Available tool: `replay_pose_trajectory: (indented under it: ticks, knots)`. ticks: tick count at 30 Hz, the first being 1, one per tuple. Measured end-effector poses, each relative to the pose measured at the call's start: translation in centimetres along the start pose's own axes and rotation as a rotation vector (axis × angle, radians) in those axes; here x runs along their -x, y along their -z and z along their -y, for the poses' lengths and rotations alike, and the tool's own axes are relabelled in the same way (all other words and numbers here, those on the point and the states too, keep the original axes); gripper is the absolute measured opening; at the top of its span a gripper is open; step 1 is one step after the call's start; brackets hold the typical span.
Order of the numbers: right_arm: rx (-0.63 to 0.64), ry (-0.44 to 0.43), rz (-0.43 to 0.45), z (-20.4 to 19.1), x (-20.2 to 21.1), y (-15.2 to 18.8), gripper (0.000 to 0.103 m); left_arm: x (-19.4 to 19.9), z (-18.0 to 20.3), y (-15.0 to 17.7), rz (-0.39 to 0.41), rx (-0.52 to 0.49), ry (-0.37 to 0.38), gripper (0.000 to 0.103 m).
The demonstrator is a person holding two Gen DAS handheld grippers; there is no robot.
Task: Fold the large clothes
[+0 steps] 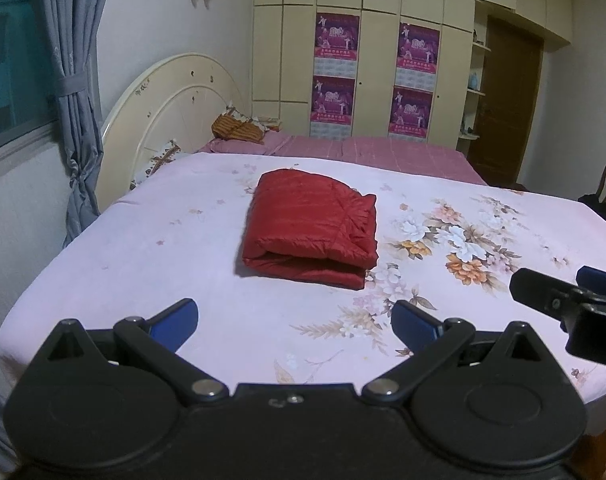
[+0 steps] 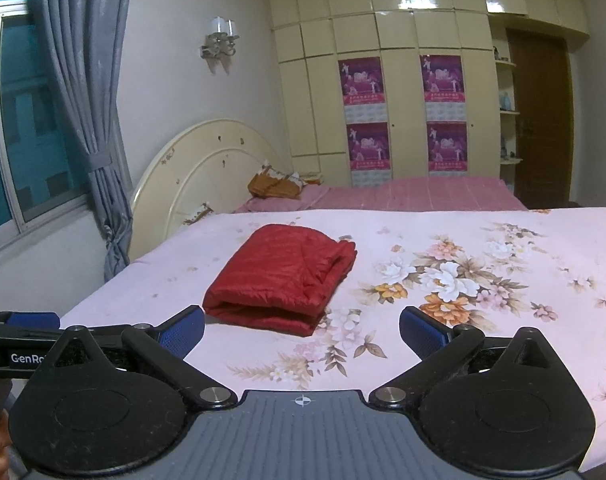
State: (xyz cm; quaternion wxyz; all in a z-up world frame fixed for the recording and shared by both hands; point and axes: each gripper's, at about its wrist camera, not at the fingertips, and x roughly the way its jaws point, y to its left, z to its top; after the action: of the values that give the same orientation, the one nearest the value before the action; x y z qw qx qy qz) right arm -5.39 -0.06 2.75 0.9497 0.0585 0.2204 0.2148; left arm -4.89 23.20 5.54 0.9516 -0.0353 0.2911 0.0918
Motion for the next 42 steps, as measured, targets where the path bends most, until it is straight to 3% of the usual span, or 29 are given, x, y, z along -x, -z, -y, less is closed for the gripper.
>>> replay_pose_trajectory:
  ticks: [27,42]
  knots:
    - [-0.002,-0.009,-0.020,-0.2,-1.3,-0.3,0.102,-0.6,0.0,-0.2,-0.011,-0.006,-0.007,0.103]
    - [-0.016,0.017,-0.045,0.6,-3.0,-0.1,0.102,-3.4,-0.1,-0.7,-0.036,-0.031,0.018,0.102]
